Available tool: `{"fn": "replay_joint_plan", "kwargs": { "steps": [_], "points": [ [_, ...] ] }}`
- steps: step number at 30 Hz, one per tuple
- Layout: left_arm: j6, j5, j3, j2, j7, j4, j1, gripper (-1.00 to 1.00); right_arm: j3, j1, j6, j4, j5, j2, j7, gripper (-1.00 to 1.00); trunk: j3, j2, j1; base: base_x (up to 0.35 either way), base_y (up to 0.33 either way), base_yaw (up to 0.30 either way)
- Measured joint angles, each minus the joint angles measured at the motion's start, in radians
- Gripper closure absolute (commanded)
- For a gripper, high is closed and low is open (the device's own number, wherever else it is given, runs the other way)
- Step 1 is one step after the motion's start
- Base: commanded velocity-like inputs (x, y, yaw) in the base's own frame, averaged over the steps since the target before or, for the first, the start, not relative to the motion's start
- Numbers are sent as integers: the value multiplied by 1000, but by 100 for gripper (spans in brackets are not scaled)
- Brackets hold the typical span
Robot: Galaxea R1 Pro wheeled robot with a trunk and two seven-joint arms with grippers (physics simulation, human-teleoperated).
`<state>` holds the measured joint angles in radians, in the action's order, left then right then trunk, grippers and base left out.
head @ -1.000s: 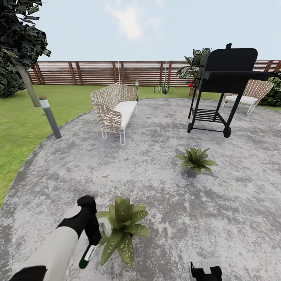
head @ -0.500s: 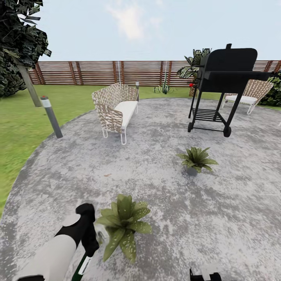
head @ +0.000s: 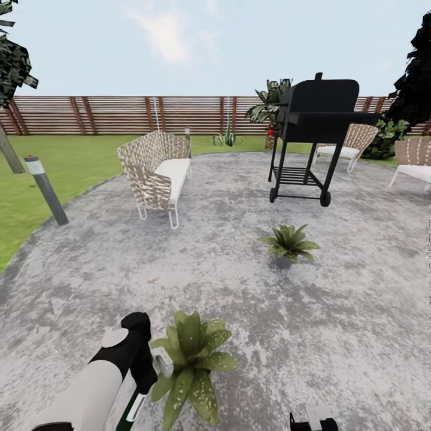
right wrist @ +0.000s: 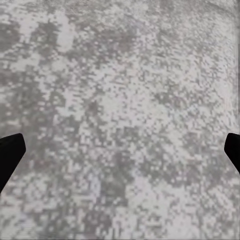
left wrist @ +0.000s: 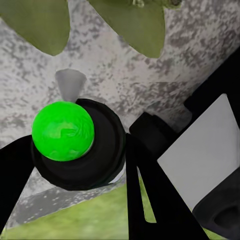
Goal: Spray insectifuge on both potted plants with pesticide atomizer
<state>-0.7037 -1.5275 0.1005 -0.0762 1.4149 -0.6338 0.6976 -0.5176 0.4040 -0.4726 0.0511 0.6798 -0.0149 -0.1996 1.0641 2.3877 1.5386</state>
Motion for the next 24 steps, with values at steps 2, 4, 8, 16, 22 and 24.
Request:
{"fn": "replay_joint_plan", "kwargs": {
  "steps": [2, 4, 8, 16, 22, 24],
  "points": [
    [4, -1, -1, -3, 0, 0, 0, 100, 0, 0, 0, 0, 0, 1, 0, -100, 0, 0, 0, 24, 17, -35],
    [7, -3, -3, -5, 0, -1, 0, 100, 0, 0, 0, 3, -1, 1, 0, -100, 0, 0, 0, 3, 2, -5],
    [9, -2, -16, -6, 3, -1, 0, 100, -1, 0, 0, 5, -2, 2, 0, -100, 0, 0, 0, 1, 0, -1],
    [-2, -3, -223, -9, 136, -5, 7, 100, -1, 0, 0, 1, -2, 1, 0, -100, 0, 0, 0, 0, 0, 0],
    [-1, -4, -225, 33, 147, -5, 5, 100, -1, 0, 0, 0, -2, 1, 0, -100, 0, 0, 0, 0, 0, 0],
    [-2, 4, -223, 60, 147, -1, 2, 100, -1, 0, 0, 0, -2, 2, 0, -100, 0, 0, 0, 0, 0, 0]
  ]
}}
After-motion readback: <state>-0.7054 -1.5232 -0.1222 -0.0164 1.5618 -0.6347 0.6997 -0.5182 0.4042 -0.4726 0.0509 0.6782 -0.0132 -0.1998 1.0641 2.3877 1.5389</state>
